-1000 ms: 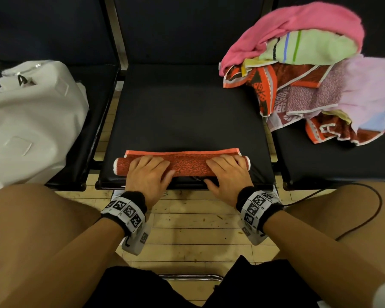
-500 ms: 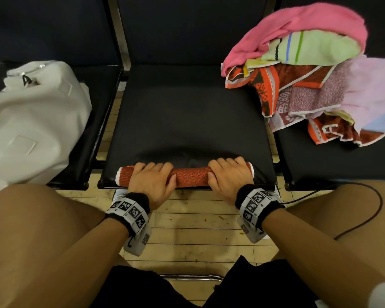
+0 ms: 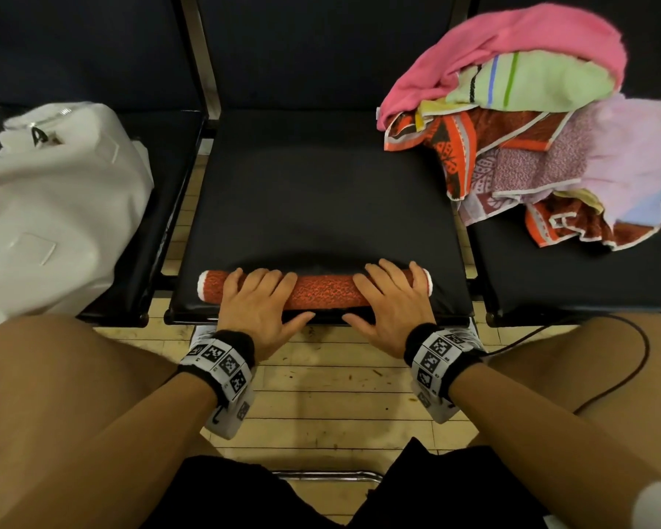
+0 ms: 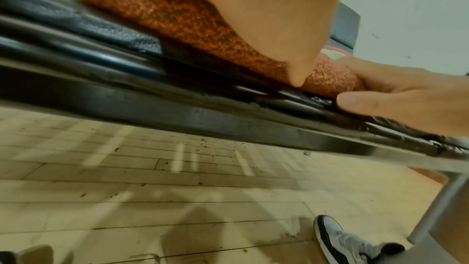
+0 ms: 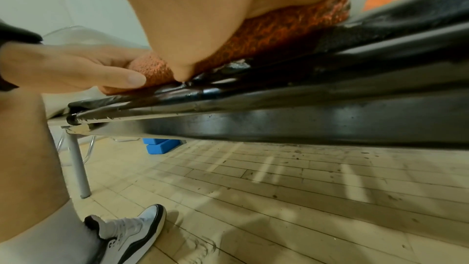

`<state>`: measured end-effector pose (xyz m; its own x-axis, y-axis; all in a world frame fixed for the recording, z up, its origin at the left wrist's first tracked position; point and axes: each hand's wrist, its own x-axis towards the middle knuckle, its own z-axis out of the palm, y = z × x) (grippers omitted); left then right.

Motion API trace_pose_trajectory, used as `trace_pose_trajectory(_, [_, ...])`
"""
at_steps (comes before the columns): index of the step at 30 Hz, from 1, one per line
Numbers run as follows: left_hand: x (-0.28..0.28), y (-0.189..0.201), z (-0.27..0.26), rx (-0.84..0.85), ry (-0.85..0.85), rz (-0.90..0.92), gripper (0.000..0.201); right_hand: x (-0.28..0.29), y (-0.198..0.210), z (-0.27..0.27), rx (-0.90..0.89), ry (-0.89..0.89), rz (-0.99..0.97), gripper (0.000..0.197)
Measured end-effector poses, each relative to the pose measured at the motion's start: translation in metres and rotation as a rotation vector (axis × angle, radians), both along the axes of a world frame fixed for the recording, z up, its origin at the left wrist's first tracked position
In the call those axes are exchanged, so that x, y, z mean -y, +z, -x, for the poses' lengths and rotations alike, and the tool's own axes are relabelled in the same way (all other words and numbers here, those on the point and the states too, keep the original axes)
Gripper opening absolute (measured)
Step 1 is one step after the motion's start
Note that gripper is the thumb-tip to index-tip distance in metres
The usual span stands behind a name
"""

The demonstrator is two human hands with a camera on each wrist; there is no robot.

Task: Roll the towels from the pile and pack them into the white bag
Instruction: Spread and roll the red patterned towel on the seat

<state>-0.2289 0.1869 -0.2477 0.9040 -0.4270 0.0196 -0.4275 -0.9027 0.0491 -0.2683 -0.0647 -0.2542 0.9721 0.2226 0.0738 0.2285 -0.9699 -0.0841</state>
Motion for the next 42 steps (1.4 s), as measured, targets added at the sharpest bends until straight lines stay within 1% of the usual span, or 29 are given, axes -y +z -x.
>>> trace_pose_trajectory(1, [-0.001, -0.001, -0.001, -0.011, 0.002, -0.019, 0.069, 0.000, -0.001, -0.001, -0.016, -0.015, 0.021, 0.060])
trace_pose_trajectory(4, [-0.004, -0.002, -0.005, -0.024, 0.018, -0.032, 0.068, 0.000, -0.001, -0.006, -0.004, -0.039, 0.033, 0.054])
trace_pose_trajectory(8, [-0.005, 0.005, -0.011, -0.012, 0.012, -0.056, 0.063, 0.003, 0.000, -0.011, 0.008, -0.009, 0.066, 0.048])
trace_pose_trajectory(12, [-0.008, 0.009, -0.013, -0.054, 0.008, -0.109, 0.055, 0.002, 0.002, -0.009, -0.012, 0.025, 0.067, 0.042])
trace_pose_trajectory(16, [-0.012, 0.019, -0.013, -0.070, -0.004, -0.138, 0.053, 0.000, 0.012, -0.011, -0.066, 0.043, 0.115, 0.051])
trace_pose_trajectory(19, [-0.016, 0.033, -0.016, -0.082, 0.016, -0.140, 0.053, -0.002, 0.025, -0.017, -0.047, 0.060, 0.122, 0.052])
trace_pose_trajectory(22, [-0.023, 0.052, -0.023, -0.087, 0.027, -0.123, 0.052, -0.005, 0.045, -0.028, -0.023, 0.095, 0.099, 0.048])
trace_pose_trajectory(26, [-0.037, 0.087, -0.040, -0.047, 0.011, -0.104, 0.050, -0.009, 0.079, -0.052, 0.043, 0.183, 0.059, 0.049])
trace_pose_trajectory(29, [-0.050, 0.120, -0.058, -0.021, 0.011, -0.069, 0.048, -0.018, 0.114, -0.077, 0.061, 0.229, 0.054, 0.045])
trace_pose_trajectory(34, [-0.080, 0.173, -0.085, 0.048, 0.049, -0.039, 0.042, -0.047, 0.180, -0.115, 0.100, 0.285, 0.062, 0.045])
trace_pose_trajectory(38, [-0.112, 0.205, -0.099, 0.074, 0.092, 0.002, 0.038, -0.079, 0.220, -0.143, 0.122, 0.340, 0.098, 0.041])
trace_pose_trajectory(40, [-0.132, 0.216, -0.104, 0.094, 0.109, 0.025, 0.044, -0.097, 0.236, -0.155, 0.127, 0.373, 0.097, 0.040])
trace_pose_trajectory(42, [-0.152, 0.225, -0.108, 0.110, 0.116, 0.034, 0.061, -0.117, 0.249, -0.166, 0.115, 0.408, 0.093, 0.038])
